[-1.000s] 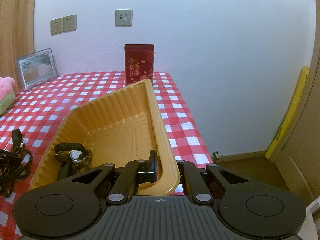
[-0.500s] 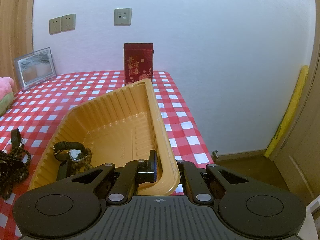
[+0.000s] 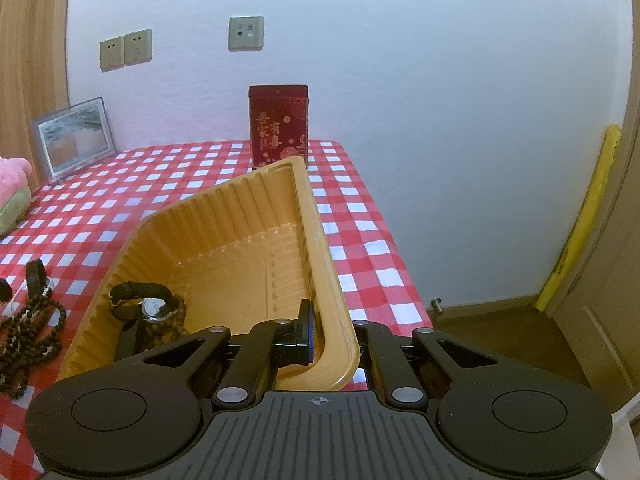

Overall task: Organize jewelry
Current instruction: 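Carry the bead strand into the tray and open the left tool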

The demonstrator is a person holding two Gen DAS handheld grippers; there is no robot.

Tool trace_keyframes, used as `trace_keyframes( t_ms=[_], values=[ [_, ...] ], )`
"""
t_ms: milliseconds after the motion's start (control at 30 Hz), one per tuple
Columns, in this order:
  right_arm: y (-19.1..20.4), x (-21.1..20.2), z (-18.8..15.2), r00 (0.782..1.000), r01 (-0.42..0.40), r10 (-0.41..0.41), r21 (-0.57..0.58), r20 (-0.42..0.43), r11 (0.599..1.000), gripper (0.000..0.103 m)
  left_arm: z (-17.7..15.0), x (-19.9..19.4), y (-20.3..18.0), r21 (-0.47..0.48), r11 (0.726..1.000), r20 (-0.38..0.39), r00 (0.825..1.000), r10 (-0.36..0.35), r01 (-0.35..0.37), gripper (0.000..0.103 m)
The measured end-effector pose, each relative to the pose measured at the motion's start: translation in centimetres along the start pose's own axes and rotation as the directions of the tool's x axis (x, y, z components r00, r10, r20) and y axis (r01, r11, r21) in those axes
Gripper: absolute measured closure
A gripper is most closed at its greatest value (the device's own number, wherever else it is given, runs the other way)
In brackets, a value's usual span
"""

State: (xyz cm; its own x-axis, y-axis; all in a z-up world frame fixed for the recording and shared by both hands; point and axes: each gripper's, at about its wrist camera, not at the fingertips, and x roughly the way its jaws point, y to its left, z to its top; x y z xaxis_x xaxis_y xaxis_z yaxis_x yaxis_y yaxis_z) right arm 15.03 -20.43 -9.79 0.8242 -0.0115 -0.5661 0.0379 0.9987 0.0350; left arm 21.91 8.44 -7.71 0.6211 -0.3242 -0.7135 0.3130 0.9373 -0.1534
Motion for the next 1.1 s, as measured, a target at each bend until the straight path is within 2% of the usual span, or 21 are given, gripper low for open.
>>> trace_keyframes(
  t_ms=[267, 533, 733, 833, 967, 1100],
  values=[
    [0.1, -0.7, 0.1, 1.0, -0.02, 0.02, -0.009, 0.005, 1.0, 0.098, 1.0, -0.1, -5.2, 0.044, 0.992, 0.024, 0.992, -0.122, 0.121, 0.096],
    [0.3, -1.1, 0.1, 0.999, -0.033, 0.033, -0.01, 0.005, 0.999, 0.098, 0.7, 3.7, -10.0, 0.054, 0.969, -0.038, 0.97, -0.239, 0.241, 0.096],
    [0.1, -1.3, 0.2, 0.999, -0.034, 0.034, -0.002, -0.003, 0.999, 0.098, 1.0, 6.1, -10.7, 0.061, 0.967, -0.077, 0.967, -0.243, 0.248, 0.095],
    [0.1, -1.3, 0.2, 0.999, -0.035, 0.035, -0.001, -0.005, 0.999, 0.098, 1.4, 6.5, -10.5, 0.042, 0.969, -0.071, 0.968, -0.241, 0.244, 0.081],
    [0.1, -1.1, 0.3, 0.999, -0.037, 0.037, 0.0, -0.008, 0.999, 0.098, 2.0, 5.9, -10.1, 0.027, 0.97, -0.045, 0.97, -0.24, 0.241, 0.071],
    [0.1, -1.1, 0.3, 0.999, -0.039, 0.039, -0.002, -0.008, 0.999, 0.098, 2.0, 4.2, -9.0, -0.015, 0.976, -0.003, 0.976, -0.216, 0.216, 0.068]
  ],
)
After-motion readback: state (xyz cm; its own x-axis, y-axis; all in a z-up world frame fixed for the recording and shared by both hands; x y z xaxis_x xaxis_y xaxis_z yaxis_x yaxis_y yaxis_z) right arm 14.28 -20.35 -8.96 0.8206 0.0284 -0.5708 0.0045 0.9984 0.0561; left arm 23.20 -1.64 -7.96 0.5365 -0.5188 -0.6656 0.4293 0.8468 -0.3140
